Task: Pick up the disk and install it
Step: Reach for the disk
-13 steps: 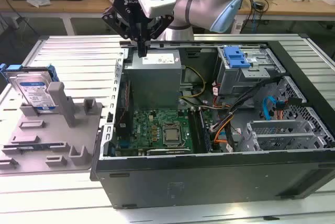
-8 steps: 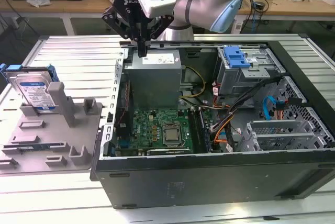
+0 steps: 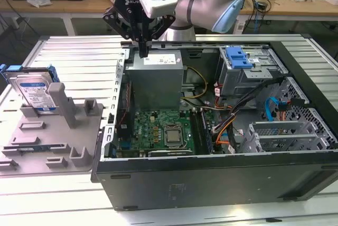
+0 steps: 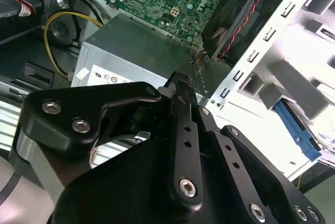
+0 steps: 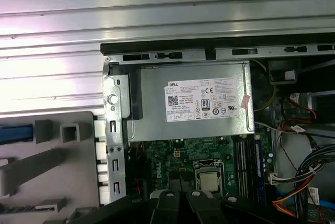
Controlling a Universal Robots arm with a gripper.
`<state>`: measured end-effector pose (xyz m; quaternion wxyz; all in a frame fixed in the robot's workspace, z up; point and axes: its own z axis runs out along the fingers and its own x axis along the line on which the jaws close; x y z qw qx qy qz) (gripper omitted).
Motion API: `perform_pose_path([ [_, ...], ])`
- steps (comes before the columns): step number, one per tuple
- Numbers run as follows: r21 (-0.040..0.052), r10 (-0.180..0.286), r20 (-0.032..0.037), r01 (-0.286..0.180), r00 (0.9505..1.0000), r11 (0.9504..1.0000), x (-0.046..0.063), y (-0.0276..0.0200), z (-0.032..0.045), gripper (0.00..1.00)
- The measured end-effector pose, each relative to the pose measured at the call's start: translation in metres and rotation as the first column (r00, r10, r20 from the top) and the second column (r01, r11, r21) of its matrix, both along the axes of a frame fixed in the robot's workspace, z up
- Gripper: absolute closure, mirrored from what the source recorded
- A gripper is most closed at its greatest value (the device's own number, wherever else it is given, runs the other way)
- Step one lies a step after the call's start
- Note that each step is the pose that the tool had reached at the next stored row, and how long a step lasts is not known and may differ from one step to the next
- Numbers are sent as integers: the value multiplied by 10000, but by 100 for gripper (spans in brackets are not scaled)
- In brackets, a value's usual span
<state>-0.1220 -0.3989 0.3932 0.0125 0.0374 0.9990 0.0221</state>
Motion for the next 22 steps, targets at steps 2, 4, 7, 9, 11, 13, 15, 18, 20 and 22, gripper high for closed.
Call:
perform_pose_path([
  [2,0,-3,-1,3,10000,10000,-76,1,0,89],
  [4,-1,-4,0,4,10000,10000,-187,9,0,89],
  [7,-1,-6,0,6,10000,10000,-326,26,0,89],
  [9,-1,-9,-1,9,10000,10000,-399,36,0,89],
  [11,-1,-9,-5,9,10000,10000,-527,49,0,89],
  [13,-1,-8,-8,8,10000,10000,-603,56,1,89],
  [15,-1,-10,-15,10,10000,10000,-714,63,0,89],
  [18,0,-7,-32,7,10000,10000,-833,67,0,89],
  [20,-1,-8,-59,7,10000,10000,-963,70,1,89],
  [22,-1,-10,-85,10,10000,10000,-1094,72,0,89],
])
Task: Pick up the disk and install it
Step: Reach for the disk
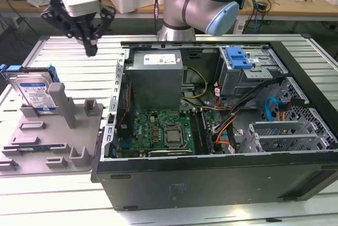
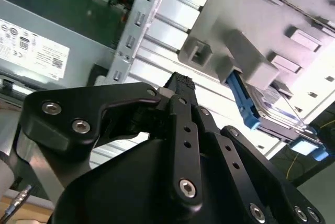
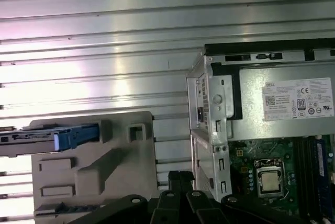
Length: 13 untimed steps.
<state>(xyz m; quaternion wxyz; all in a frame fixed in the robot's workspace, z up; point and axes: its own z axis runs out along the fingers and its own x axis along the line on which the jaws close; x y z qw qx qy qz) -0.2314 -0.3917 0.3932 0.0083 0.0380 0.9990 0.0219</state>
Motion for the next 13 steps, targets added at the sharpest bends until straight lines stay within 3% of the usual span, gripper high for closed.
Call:
perform_pose_path([
  [2,0,2,-27,-2,10000,10000,-91,4,0,89],
  [4,0,1,-92,-1,10000,10000,-259,17,-2,89],
  [6,0,2,-157,-2,9999,10000,-350,25,-3,89],
  [8,-1,2,-314,-2,9995,10000,-503,40,-7,89],
  [13,0,2,-535,-2,9986,10000,-784,90,-19,89],
])
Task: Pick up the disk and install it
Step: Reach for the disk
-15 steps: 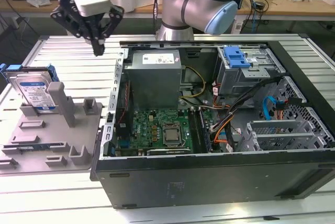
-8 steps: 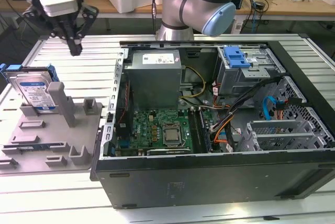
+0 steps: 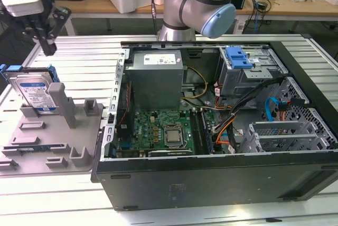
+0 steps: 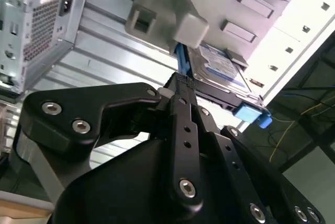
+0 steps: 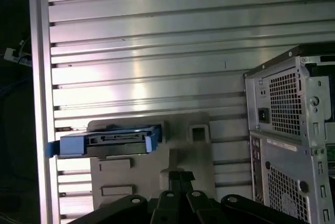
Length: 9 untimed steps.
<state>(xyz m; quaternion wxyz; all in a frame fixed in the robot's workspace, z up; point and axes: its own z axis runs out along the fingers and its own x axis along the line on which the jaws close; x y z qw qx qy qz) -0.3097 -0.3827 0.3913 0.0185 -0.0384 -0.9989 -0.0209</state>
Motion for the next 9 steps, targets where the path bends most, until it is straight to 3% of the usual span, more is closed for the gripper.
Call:
perform_pose_path([
  [9,-1,1,-261,-1,9997,10000,-391,88,-20,89],
])
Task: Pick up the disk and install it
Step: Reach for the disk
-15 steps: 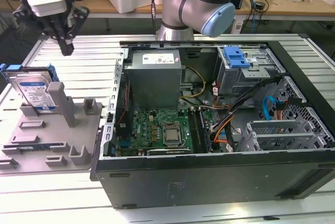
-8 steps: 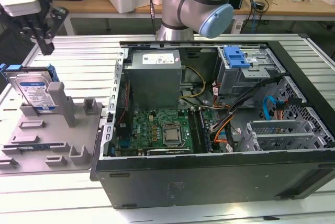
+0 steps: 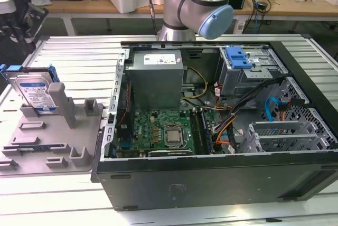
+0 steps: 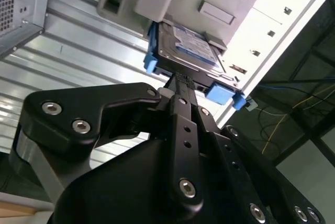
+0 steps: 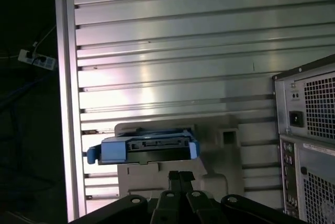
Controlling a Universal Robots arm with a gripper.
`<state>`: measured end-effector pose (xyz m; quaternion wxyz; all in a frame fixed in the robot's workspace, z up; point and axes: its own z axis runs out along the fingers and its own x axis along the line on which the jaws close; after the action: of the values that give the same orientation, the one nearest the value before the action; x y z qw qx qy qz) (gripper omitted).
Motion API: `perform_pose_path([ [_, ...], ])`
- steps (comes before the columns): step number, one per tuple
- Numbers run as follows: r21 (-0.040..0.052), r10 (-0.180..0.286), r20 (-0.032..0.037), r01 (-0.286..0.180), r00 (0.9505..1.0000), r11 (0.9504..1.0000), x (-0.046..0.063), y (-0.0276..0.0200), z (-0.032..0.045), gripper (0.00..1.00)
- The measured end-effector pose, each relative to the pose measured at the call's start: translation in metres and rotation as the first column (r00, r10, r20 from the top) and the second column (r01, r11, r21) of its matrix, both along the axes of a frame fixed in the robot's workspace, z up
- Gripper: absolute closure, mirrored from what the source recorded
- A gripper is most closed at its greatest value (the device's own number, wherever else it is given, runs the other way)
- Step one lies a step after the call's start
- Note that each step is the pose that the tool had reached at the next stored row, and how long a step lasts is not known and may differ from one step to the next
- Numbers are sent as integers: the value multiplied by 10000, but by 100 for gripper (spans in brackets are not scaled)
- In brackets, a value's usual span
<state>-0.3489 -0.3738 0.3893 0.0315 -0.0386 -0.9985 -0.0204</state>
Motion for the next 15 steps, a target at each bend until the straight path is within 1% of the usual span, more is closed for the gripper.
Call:
perform_pose_path([
  [3,0,-3,-61,3,10000,10000,-105,28,-8,89],
  [8,0,-3,-186,3,9998,10000,-310,93,-23,89],
  [9,0,-1,-220,1,9998,10000,-359,116,-28,89],
  [11,1,-1,-257,1,9997,10000,-415,156,-37,89],
  [12,0,-2,-287,2,9996,10000,-480,208,-44,89],
  [14,0,-1,-295,1,9996,10000,-521,247,-48,89],
  [15,0,-3,-296,3,9996,10000,-553,279,-51,89],
])
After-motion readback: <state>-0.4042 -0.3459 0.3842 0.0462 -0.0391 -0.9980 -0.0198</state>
